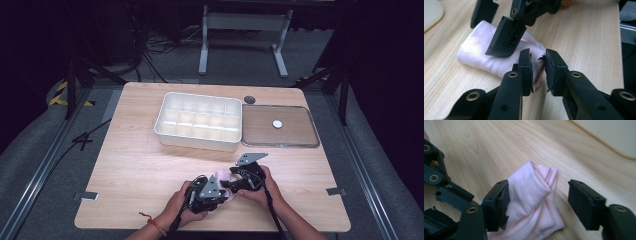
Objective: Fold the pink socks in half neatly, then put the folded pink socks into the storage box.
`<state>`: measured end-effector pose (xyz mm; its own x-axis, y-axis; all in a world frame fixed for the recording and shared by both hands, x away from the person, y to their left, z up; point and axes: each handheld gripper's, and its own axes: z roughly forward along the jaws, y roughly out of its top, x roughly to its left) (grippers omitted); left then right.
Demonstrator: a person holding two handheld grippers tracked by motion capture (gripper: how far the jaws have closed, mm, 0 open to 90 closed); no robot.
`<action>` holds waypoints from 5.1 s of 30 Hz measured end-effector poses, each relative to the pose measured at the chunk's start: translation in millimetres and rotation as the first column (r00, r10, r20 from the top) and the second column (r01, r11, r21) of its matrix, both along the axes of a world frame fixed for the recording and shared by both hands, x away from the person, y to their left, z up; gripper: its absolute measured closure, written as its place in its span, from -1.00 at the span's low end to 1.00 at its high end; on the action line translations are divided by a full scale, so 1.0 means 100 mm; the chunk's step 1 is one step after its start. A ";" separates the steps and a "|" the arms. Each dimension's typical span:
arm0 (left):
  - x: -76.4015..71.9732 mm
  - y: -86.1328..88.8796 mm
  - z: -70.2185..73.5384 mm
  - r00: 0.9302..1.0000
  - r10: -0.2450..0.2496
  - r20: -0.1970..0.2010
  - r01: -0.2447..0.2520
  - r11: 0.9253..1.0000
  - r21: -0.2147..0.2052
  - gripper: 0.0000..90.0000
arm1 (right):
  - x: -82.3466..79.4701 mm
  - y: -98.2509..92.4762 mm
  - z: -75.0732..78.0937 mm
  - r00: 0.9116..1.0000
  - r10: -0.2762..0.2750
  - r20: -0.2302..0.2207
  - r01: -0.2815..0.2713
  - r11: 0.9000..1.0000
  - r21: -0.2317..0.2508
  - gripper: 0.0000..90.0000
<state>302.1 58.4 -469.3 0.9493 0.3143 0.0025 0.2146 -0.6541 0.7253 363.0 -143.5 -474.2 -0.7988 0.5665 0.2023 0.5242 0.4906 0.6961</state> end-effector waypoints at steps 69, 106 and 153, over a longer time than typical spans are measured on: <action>0.11 1.46 -0.14 0.955 0.295 -0.038 -0.293 0.955 0.051 -0.76 | -0.08 -0.38 0.51 0.964 0.075 0.256 -0.079 0.997 0.006 0.58; 0.12 1.46 -0.14 0.956 0.292 -0.037 -0.290 0.956 0.050 -0.76 | 0.02 -0.64 0.75 0.937 -0.039 0.348 0.025 0.999 0.044 0.58; 0.12 1.46 -0.14 0.956 0.292 -0.037 -0.290 0.956 0.046 -0.77 | 0.58 -0.54 1.32 0.866 -0.126 0.483 0.098 0.992 0.082 0.58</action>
